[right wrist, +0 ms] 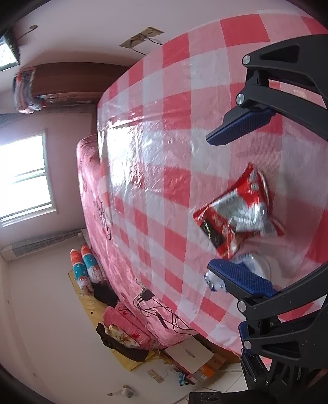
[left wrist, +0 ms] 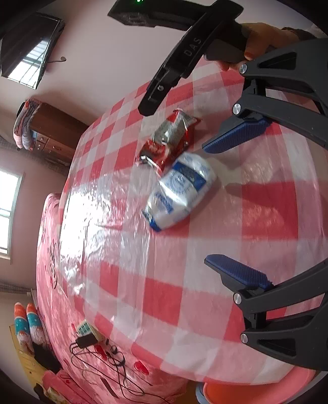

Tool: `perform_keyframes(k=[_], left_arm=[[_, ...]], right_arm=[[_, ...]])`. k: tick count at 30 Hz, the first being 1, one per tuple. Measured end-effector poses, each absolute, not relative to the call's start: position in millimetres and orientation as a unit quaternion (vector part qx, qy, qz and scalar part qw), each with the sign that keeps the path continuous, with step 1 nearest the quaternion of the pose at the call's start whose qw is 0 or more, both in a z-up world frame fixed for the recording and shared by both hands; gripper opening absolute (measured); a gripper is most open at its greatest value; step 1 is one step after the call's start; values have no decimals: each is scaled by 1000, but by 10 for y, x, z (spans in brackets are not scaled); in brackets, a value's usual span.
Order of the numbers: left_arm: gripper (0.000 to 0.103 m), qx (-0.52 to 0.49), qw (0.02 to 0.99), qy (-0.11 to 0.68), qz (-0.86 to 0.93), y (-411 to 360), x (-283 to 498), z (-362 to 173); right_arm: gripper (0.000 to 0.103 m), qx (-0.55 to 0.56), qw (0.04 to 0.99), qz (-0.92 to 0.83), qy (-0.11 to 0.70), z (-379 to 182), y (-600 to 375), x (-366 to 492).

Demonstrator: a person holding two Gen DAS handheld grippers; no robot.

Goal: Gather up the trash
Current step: 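Move both open grippers back to the white bottle and red sachet, then grasp the MAGICDAY bottle with the left gripper while the right grasps the red Tea Tarik sachet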

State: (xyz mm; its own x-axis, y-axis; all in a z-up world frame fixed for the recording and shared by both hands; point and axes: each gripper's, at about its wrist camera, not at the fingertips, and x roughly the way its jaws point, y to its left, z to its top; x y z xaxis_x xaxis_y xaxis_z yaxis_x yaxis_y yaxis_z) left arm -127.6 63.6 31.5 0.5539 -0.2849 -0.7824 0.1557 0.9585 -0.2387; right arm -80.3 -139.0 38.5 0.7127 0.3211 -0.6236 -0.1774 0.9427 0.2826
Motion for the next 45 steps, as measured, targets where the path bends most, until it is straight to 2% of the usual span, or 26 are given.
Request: perform_keyframes(k=[15, 31, 35, 45], left_arm=[[83, -96, 864, 479, -120, 353, -967, 198], [82, -29, 880, 464, -98, 87, -716, 80], [70, -1, 887, 455, -85, 47, -732, 74], [60, -32, 887, 453, -76, 245, -719, 103]], right_arm=[[94, 133, 888, 186, 399, 169, -1650, -636], [94, 181, 875, 197, 404, 113, -1852, -559], [94, 175, 870, 212, 410, 102, -1763, -555], [94, 168, 862, 233, 417, 94, -1595, -525]])
